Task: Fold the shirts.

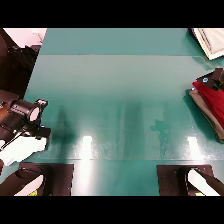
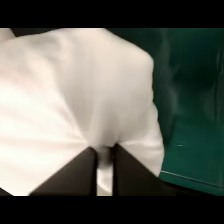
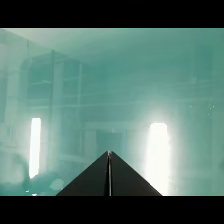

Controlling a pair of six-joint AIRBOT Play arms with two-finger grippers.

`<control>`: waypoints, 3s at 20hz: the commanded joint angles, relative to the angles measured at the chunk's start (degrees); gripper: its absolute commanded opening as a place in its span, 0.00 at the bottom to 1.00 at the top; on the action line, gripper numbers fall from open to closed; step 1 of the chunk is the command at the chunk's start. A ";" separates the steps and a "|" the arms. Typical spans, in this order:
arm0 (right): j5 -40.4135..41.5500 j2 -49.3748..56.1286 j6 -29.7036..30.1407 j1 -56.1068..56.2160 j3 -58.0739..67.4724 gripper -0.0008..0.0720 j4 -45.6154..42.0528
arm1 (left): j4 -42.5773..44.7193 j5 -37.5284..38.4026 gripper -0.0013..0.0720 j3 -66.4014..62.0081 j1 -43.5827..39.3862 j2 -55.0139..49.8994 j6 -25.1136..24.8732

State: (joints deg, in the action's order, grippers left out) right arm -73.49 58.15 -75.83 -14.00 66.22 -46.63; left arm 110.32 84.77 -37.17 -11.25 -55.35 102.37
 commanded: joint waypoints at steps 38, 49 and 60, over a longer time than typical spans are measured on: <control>3.91 0.00 0.00 0.07 22.47 0.03 -0.09 | -47.74 -10.97 0.81 -39.65 -8.04 -22.97 -17.92; 1.81 -0.02 0.00 0.07 22.47 0.03 -0.07 | -62.53 -39.52 0.64 -12.41 -17.59 -23.23 -22.05; 1.29 0.00 0.00 0.07 22.47 0.03 0.02 | -60.63 -26.77 0.05 -21.44 -14.38 -21.75 -24.79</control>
State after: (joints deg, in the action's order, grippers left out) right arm -72.07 58.13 -75.81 -13.98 88.64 -46.70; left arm 45.32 50.41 -53.87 -27.53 -79.42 77.69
